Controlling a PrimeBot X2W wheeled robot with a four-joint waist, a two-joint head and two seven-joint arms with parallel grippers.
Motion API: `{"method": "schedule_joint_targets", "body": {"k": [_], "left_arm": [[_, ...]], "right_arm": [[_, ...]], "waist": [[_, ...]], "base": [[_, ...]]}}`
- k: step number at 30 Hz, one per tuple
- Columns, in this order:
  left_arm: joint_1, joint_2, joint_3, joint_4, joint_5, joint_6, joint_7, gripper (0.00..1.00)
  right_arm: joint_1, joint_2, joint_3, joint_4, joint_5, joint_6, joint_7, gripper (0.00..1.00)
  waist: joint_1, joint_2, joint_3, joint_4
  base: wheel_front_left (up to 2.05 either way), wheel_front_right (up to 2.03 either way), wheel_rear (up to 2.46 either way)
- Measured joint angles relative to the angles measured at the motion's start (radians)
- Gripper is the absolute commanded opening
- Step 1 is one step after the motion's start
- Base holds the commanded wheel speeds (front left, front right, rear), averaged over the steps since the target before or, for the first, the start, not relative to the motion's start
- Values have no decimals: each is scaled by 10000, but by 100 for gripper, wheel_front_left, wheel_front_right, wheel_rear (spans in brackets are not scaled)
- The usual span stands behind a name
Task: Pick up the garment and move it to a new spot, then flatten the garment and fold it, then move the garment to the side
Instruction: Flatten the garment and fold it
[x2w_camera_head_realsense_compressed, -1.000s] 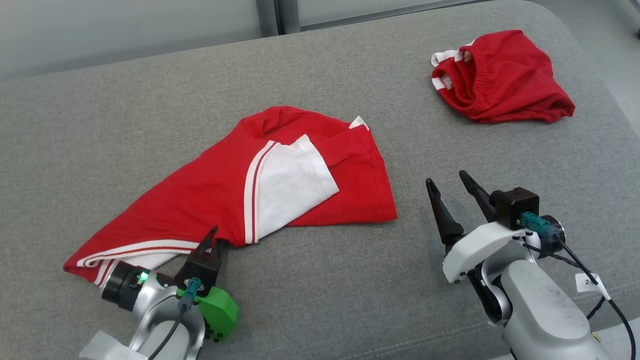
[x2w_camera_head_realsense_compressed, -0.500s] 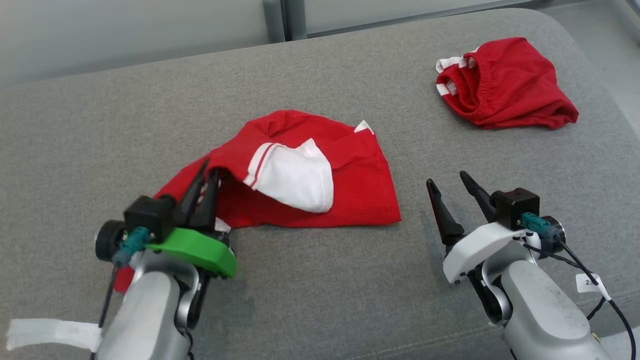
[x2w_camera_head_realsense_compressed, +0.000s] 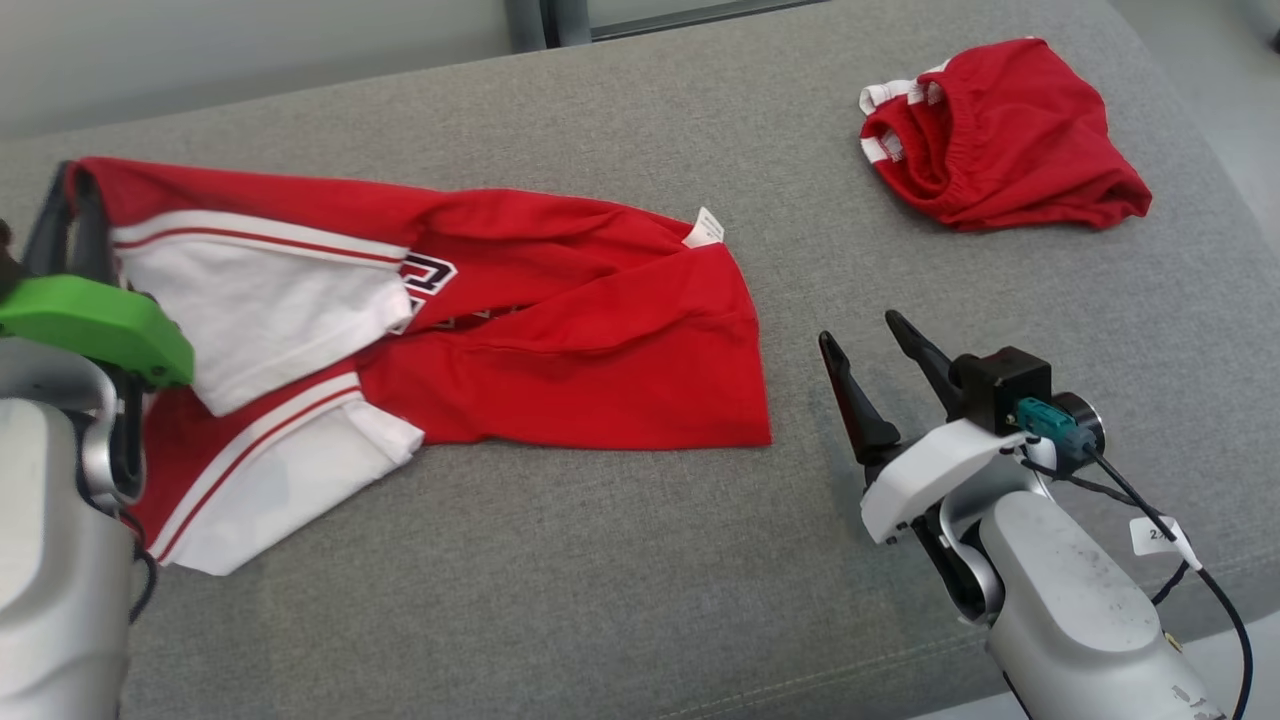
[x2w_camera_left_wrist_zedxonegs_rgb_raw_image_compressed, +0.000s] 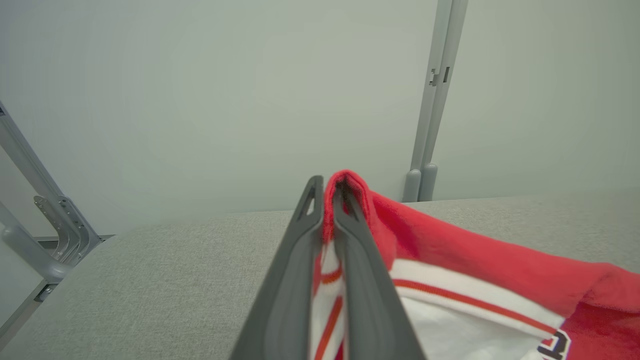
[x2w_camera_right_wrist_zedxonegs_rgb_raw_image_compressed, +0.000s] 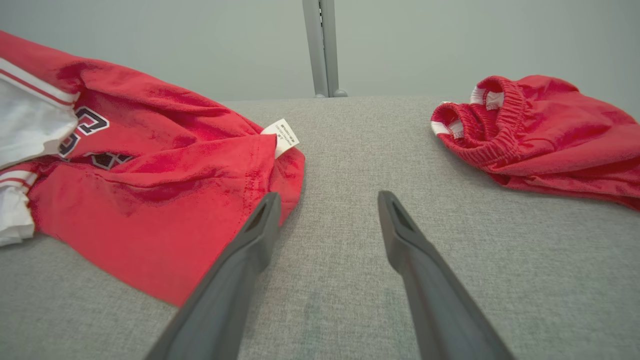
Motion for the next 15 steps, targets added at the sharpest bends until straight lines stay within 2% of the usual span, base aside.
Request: {"method": "schedule_joint_targets", "body": {"k": [5,6,7,8,9,10,15], "left_arm": [[-663,355,360,372,-77,107,410,0],[-756,431,418,491,-102,125,520,9],[-831,485,506,629,-150,128,671,23],[-880,514,612,765,-238,136,773,42],[-897,568,648,844,-288,138,800,90],[-929,621,650,953,-293,140,897,100],[-1345,573,602,1325,-355,163,995,100]], "right_arm": [[-202,0,54,-96,-59,4,0,100],[-221,-2,63,-109,-59,23,-2,100],[-252,0,73,-109,-59,33,0,100],[-306,6,81,-113,-59,61,0,100],[-349,2,82,-134,-59,84,-2,100],[-380,4,77,-151,-59,84,0,100],[-525,-17,-157,-184,-58,33,-2,100]], "waist": [[0,0,265,-266],[0,0,341,-334],[0,0,423,-406],[0,0,506,-476],[0,0,591,-547],[0,0,680,-617],[0,0,1124,-891]], "base": [[0,0,0],[0,0,0],[0,0,0],[0,0,0],[0,0,0],[0,0,0],[0,0,0]]}}
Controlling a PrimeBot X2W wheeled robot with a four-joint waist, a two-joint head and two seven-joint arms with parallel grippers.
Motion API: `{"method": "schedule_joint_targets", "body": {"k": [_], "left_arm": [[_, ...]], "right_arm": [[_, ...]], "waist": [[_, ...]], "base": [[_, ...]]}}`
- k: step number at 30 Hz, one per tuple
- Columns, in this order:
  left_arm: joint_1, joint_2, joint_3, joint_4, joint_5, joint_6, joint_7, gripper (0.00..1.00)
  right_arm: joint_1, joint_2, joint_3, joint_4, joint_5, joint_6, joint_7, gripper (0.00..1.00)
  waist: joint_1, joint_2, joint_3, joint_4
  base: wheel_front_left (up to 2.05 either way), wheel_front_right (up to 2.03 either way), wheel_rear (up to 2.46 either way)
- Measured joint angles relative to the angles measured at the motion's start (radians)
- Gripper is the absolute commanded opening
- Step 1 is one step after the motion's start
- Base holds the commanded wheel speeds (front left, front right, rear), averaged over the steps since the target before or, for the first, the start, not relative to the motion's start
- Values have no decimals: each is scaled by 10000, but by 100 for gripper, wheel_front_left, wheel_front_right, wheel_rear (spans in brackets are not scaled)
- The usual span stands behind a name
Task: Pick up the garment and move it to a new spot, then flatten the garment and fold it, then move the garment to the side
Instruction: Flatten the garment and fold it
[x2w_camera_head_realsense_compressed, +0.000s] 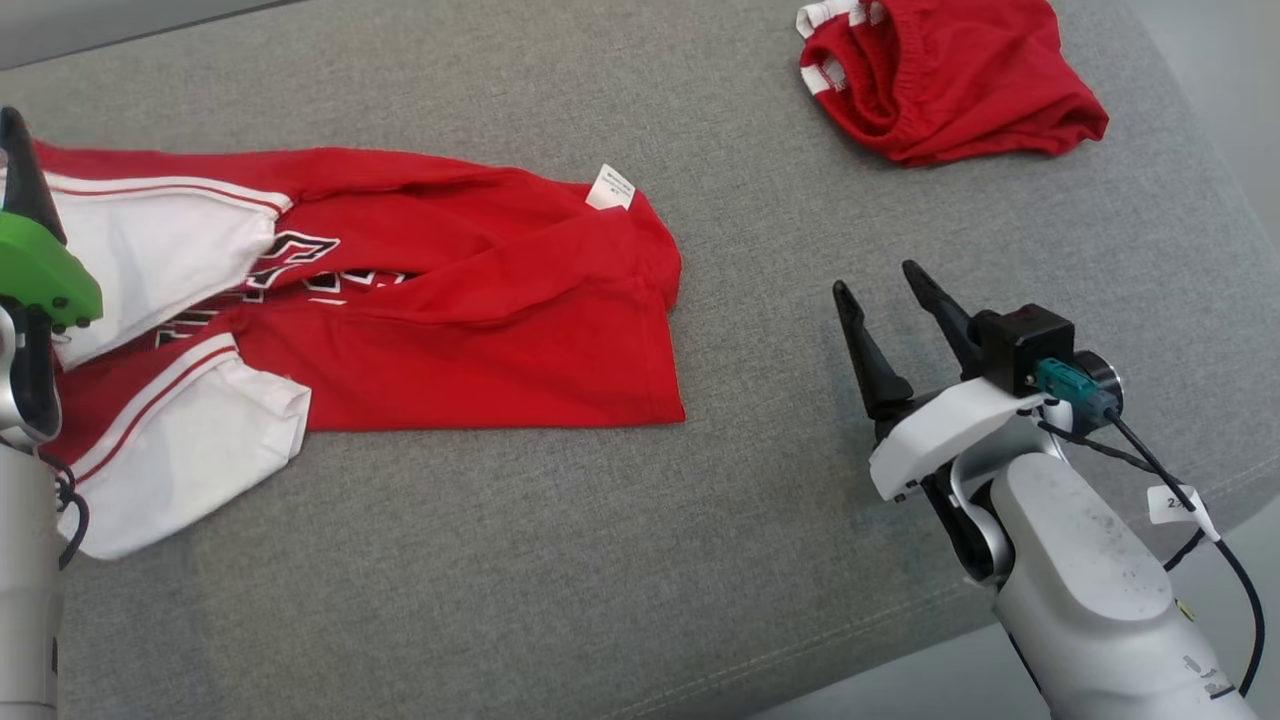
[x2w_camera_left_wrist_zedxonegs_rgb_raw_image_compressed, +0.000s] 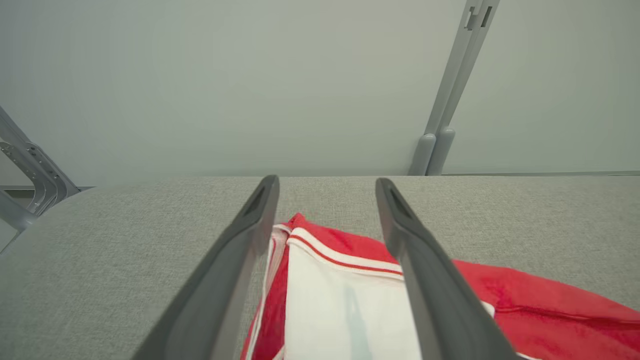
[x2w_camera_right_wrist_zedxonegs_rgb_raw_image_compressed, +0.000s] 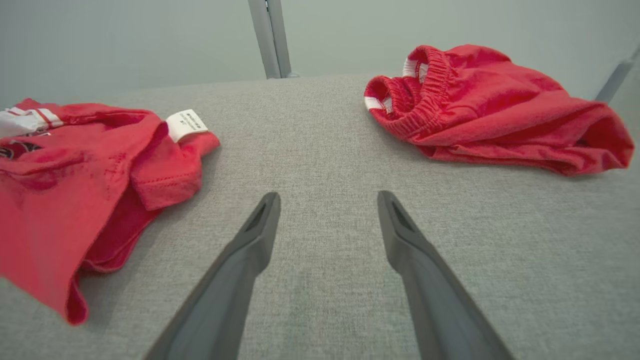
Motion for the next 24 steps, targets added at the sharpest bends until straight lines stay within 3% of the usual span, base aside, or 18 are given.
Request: {"method": "schedule_joint_targets", "body": {"k": [8,17,24], "left_arm": [[-741,-71,-58,-38,38,-46,-752,100],[-624,-993,-479,-692,17,-407,-2199,100],[592,-1799,-746,-1340,-88,-663,-2405,100]], "right_arm": [[-220,-79,-102,-121,-4,29,0,100],[-458,-182,244,-36,59,487,-2,100],[-459,58,268,328,897,633,61,100]], "waist": [[0,0,191,175],[0,0,-175,1058],[0,0,-492,1706]], "base": [[0,0,0],[0,0,0],[0,0,0]]}}
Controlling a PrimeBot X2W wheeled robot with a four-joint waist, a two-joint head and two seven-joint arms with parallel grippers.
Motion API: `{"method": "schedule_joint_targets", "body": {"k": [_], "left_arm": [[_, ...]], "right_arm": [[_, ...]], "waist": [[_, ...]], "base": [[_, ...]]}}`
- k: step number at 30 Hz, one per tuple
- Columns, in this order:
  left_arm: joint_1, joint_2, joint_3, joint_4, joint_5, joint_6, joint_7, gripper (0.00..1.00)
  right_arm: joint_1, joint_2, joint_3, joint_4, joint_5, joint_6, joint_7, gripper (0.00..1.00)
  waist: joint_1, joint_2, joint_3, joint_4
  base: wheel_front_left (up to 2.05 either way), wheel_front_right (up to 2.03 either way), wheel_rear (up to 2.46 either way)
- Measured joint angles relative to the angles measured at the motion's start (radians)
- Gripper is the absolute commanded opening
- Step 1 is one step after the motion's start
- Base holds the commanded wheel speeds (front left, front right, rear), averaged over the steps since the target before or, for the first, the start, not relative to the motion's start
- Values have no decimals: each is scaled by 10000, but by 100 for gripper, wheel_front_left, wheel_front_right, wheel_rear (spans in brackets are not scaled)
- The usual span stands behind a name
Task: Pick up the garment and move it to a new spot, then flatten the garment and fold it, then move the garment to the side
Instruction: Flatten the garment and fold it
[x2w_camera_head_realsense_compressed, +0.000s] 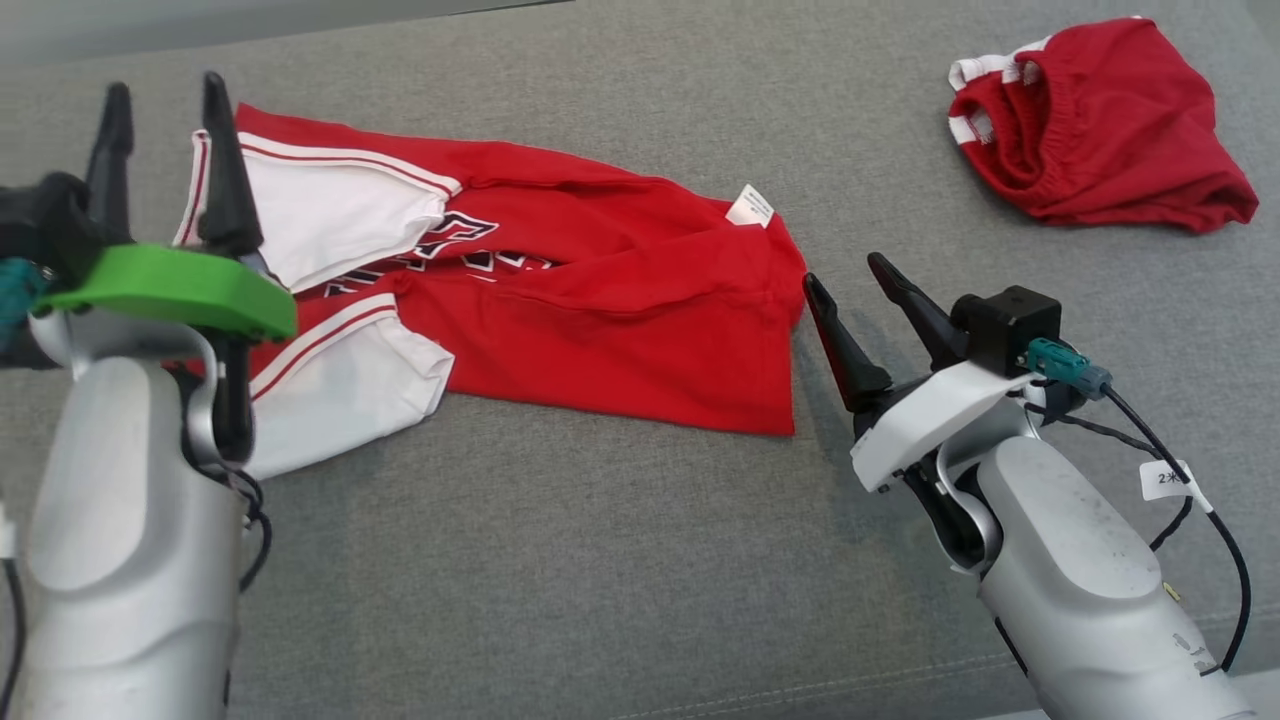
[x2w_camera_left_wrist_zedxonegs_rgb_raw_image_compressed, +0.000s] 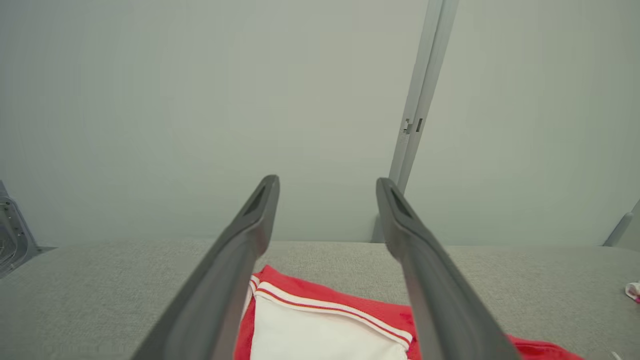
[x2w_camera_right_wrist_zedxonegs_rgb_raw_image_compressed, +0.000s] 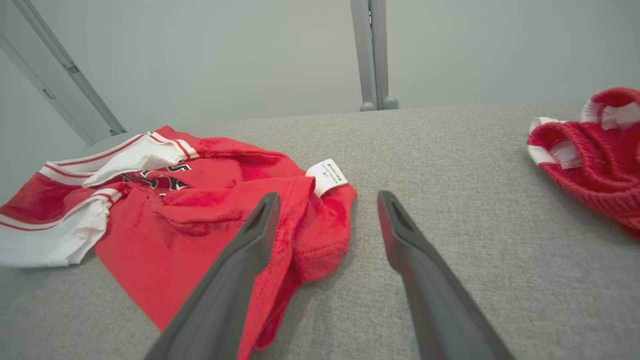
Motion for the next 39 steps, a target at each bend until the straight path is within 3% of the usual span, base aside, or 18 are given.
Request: {"method": "schedule_joint_targets", "body": {"k": [7,23,26,28,31,32,39], "left_arm": [[1327,-677,-265,-696,-98,-56,-67,100],[3091,-671,-213,-1887,-341,40,-100,100],[3292,-673,-215,-2100,-341,90,-100,100],[3384,-673,-213,-2255,-339,98,-100,100],[3521,-673,-203,-2504,-337,107,-100,100],[3568,-675,-199,-2556,-332,107,-100,100],[4014,-675,-88,-2863,-282,211,-100,100]], "right_arm": [[-5,0,71,443,470,38,437,100],[-307,6,151,1346,1135,127,882,100],[-361,-17,165,1494,1269,127,991,77],[-361,-19,190,1572,1338,127,997,49],[-372,-33,228,1657,1363,127,997,24],[-386,-42,257,1668,1367,127,997,0],[-634,-92,717,1551,1352,127,690,0]], "waist": [[0,0,-192,596],[-1,0,-362,1314],[-1,0,-386,1340],[-1,0,-404,1354],[-1,0,-436,1363],[-1,0,-447,1361],[-1,0,-560,1266]], "base": [[0,0,0],[0,0,0],[0,0,0],[0,0,0],[0,0,0],[0,0,0],[0,0,0]]}}
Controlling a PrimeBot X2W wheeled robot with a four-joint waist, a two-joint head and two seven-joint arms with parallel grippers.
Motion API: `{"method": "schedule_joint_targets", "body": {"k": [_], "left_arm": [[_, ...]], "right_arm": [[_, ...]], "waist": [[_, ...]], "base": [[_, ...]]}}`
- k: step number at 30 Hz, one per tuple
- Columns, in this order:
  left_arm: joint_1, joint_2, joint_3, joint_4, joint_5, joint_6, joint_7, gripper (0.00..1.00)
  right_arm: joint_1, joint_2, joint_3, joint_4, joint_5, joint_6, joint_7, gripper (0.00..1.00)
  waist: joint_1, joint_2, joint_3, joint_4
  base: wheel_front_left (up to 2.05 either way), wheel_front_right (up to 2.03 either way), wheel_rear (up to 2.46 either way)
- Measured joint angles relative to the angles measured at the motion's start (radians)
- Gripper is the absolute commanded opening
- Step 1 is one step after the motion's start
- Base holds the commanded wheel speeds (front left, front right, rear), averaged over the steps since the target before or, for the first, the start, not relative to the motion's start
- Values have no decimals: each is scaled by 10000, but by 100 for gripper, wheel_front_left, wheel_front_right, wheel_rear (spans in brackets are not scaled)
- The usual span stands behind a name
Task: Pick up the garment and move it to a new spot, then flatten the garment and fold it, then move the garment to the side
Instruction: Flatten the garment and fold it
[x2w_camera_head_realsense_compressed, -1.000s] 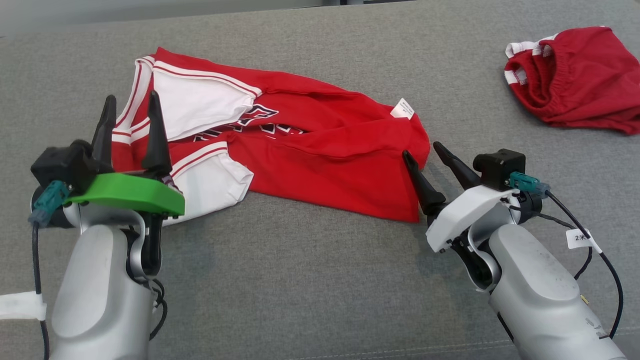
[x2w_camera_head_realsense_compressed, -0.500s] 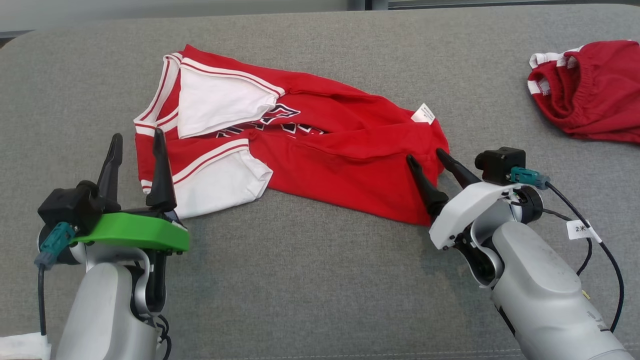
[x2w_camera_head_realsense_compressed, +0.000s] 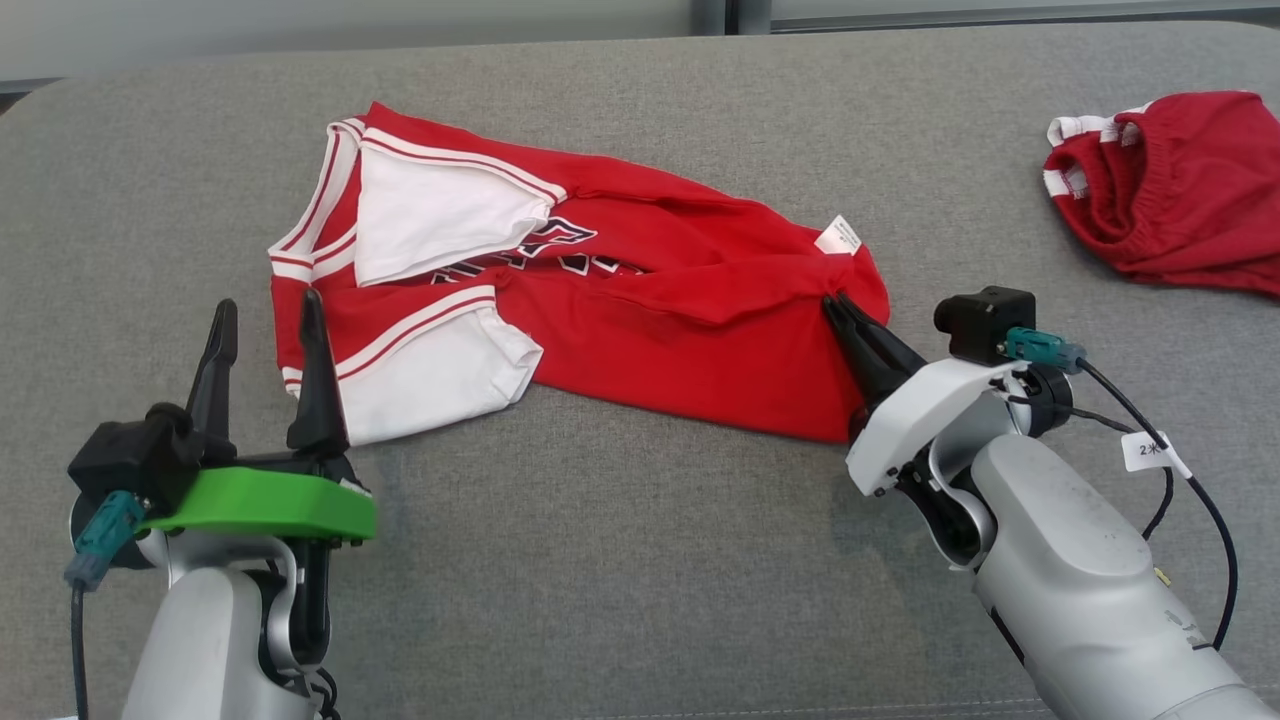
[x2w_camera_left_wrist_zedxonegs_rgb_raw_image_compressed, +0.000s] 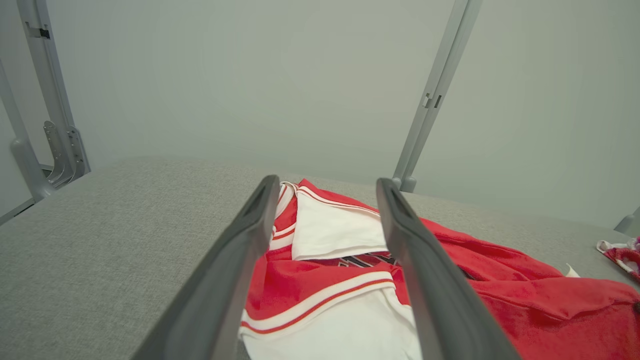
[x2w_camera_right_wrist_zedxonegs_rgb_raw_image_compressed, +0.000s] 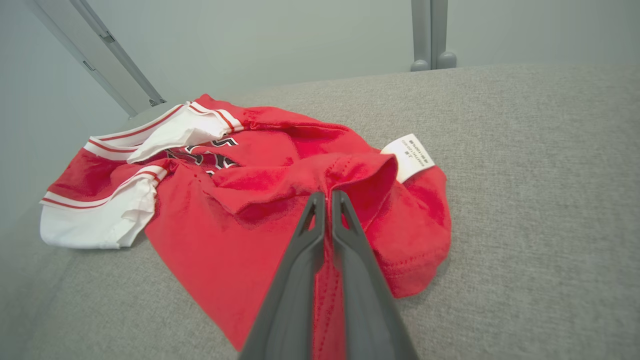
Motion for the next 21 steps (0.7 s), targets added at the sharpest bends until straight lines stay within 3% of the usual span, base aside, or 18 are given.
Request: {"method": "schedule_joint_targets", "body": {"k": [13,21], "left_arm": [[1464,-6,-84,90,-303,75,10,100],[2095,-12,-244,997,-1145,73,583,100]], "right_arm": [[-133,-347,-13,-1058,65,2,-531,0],[-76,-608,-280,-1233,198,2,-546,0]], "waist": [[0,0,-330,-432],[0,0,-394,-589]], "base": [[0,0,0],[0,0,0]]}}
